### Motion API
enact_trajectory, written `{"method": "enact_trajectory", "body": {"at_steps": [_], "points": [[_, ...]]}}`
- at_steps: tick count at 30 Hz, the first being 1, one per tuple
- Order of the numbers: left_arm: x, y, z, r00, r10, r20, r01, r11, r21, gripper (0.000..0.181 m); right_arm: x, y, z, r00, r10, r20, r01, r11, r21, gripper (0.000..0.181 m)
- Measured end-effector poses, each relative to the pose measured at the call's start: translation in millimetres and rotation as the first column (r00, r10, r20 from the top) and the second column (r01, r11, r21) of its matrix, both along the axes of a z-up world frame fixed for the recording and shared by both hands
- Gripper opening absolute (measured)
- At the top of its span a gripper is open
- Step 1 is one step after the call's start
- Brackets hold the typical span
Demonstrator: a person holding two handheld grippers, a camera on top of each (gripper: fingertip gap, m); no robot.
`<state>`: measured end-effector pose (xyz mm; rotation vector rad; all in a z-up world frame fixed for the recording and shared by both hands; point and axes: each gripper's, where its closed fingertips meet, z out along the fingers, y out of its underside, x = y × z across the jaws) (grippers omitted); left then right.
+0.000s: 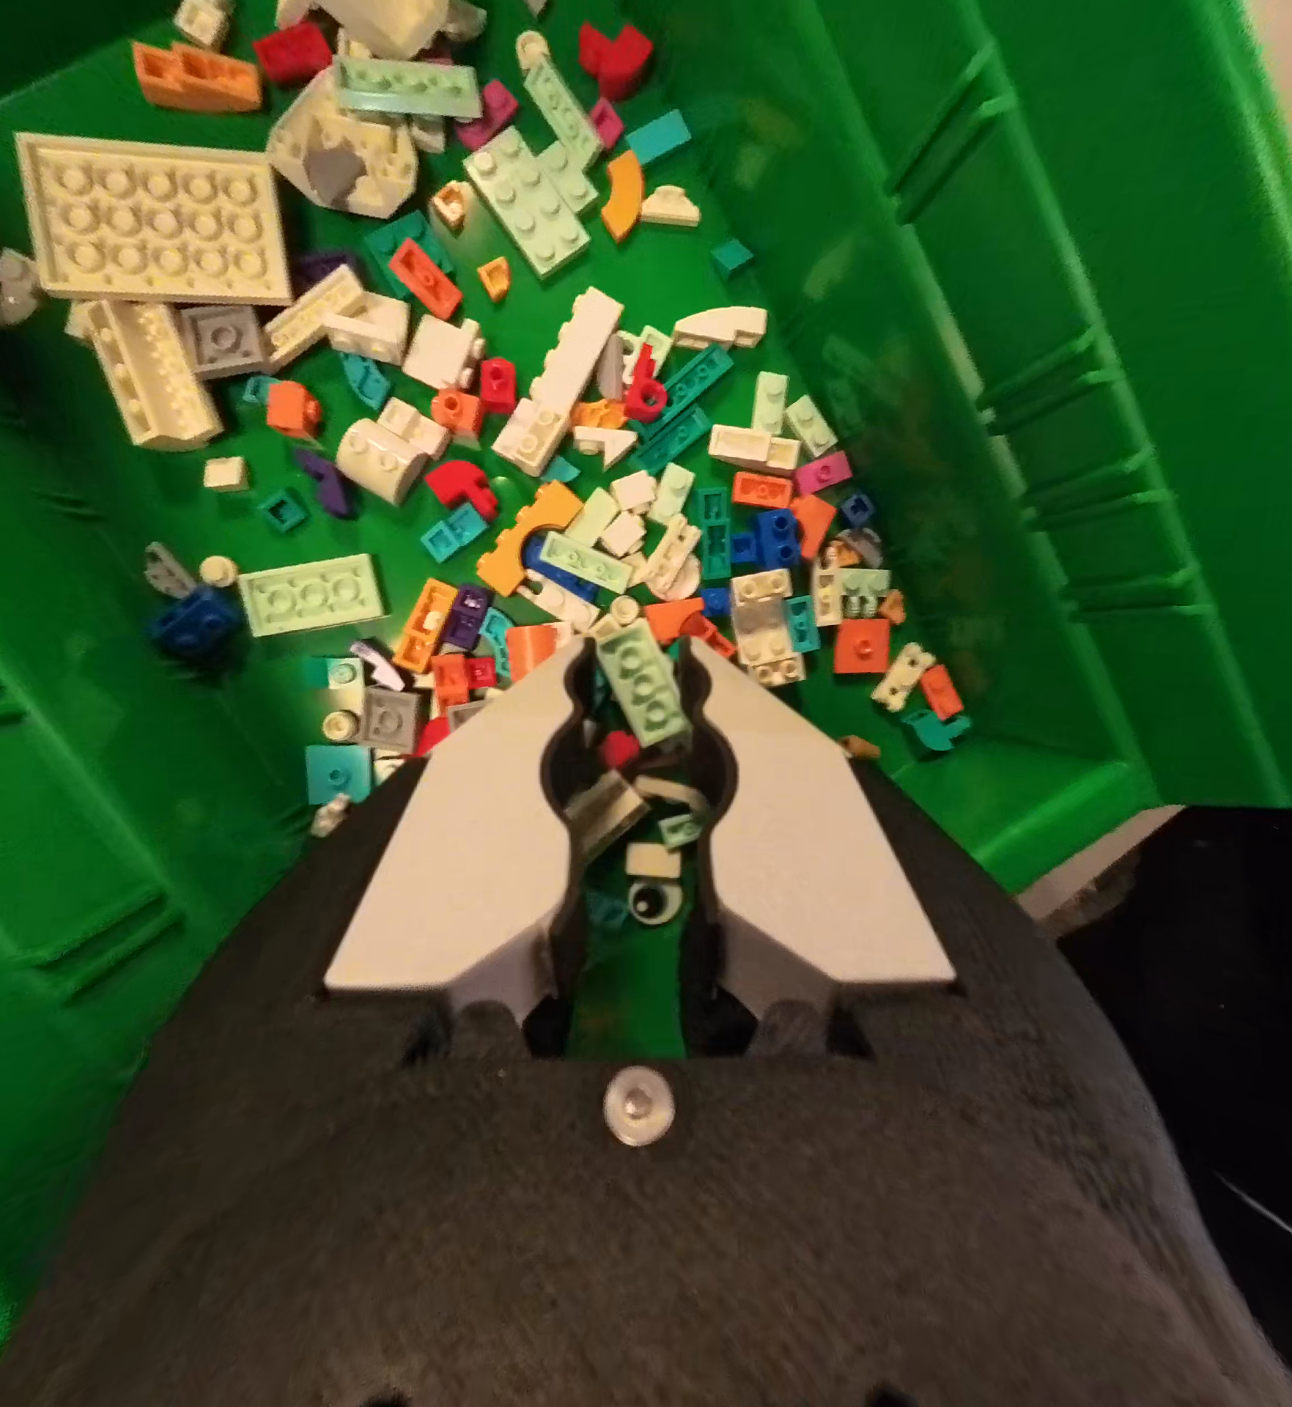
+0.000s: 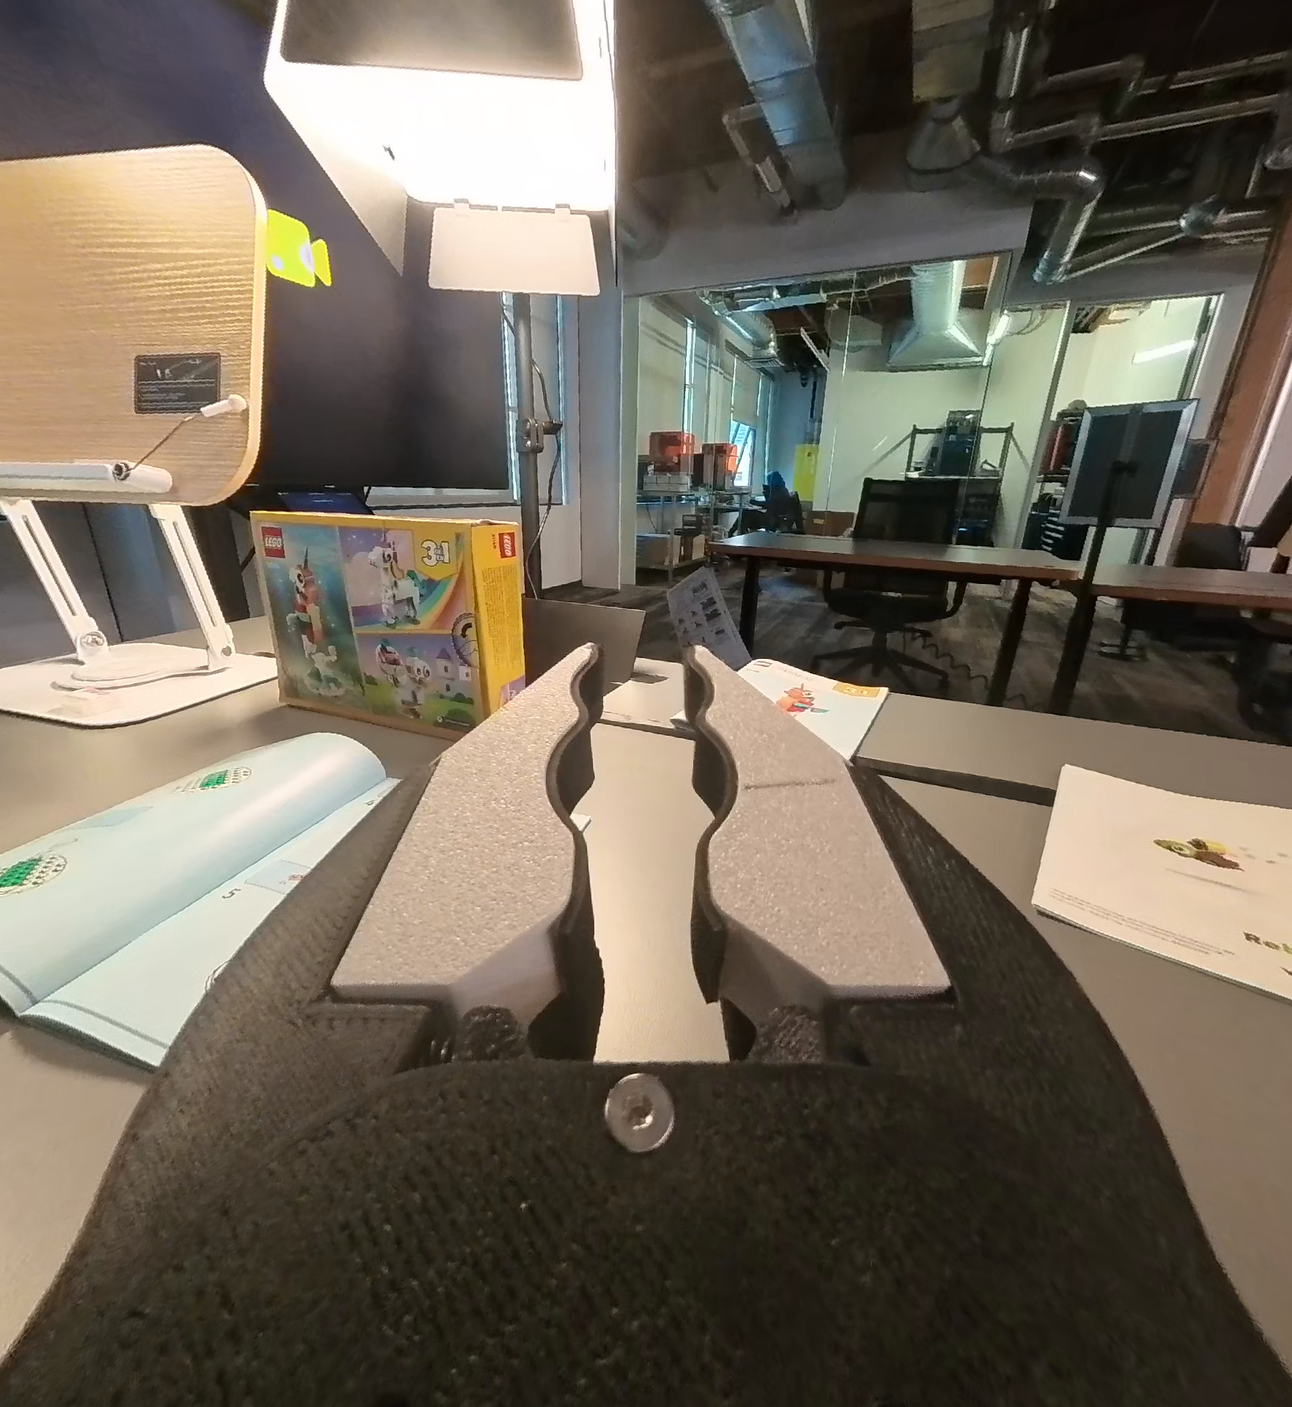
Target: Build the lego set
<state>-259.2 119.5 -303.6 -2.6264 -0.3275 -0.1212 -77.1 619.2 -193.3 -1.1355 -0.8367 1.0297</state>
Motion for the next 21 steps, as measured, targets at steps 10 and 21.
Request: {"method": "enact_trajectory", "body": {"at_steps": [10, 21], "points": [[3, -6, -9, 0.998, 0.053, 0.016, -0.052, 0.997, -0.064, 0.028, 4, 7, 0, 0.999, -0.029, -0.020, 0.029, 0.999, -0.035, 0.024], [33, -13, -3, 0.994, -0.063, 0.090, 0.072, 0.992, -0.104, 0.015, 2, 5, 0, 1.000, -0.016, -0.016, 0.015, 0.999, -0.030, 0.024]]}}
